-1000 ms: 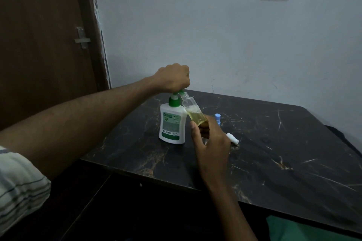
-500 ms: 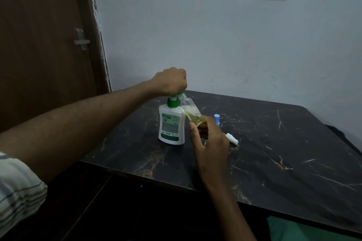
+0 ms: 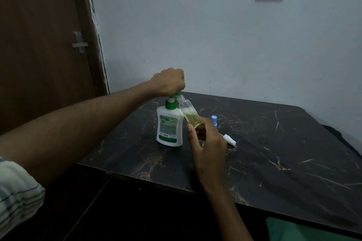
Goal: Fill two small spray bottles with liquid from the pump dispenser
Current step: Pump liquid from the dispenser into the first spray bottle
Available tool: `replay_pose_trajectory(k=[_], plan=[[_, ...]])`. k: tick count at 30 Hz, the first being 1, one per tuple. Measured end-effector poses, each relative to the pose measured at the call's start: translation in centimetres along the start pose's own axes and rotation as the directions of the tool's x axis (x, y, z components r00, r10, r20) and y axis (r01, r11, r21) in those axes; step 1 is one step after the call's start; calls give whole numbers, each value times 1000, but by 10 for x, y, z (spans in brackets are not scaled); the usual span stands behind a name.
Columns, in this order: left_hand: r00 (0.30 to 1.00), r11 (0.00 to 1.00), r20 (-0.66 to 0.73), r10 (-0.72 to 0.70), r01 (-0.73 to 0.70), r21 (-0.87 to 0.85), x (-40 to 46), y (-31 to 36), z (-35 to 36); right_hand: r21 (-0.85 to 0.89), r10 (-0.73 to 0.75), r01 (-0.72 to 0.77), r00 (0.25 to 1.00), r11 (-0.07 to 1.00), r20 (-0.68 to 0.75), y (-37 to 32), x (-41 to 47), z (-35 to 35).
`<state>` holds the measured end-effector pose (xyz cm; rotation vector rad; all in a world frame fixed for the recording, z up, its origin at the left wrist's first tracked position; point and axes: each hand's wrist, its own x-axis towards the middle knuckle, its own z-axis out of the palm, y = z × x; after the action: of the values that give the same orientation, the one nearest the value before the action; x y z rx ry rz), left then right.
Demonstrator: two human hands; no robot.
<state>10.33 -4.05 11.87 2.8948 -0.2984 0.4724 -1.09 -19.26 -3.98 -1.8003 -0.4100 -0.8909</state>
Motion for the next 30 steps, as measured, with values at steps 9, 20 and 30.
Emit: replay_pose_trajectory(k=[9,20,30], plan=[[1000,1000,-7,-5,5,0,-4,1,-2,-1,-20,20,1000,1000,-7,-3,-1,-1],[1000,1000,1,-11,11,6,-3,0,-1,0,-5,5,1000,1000,5,0,0,0],[1000,1000,26,5,-5,1,0,0,-1,-3,-8,8,1000,1000,6,-1,0,-1]])
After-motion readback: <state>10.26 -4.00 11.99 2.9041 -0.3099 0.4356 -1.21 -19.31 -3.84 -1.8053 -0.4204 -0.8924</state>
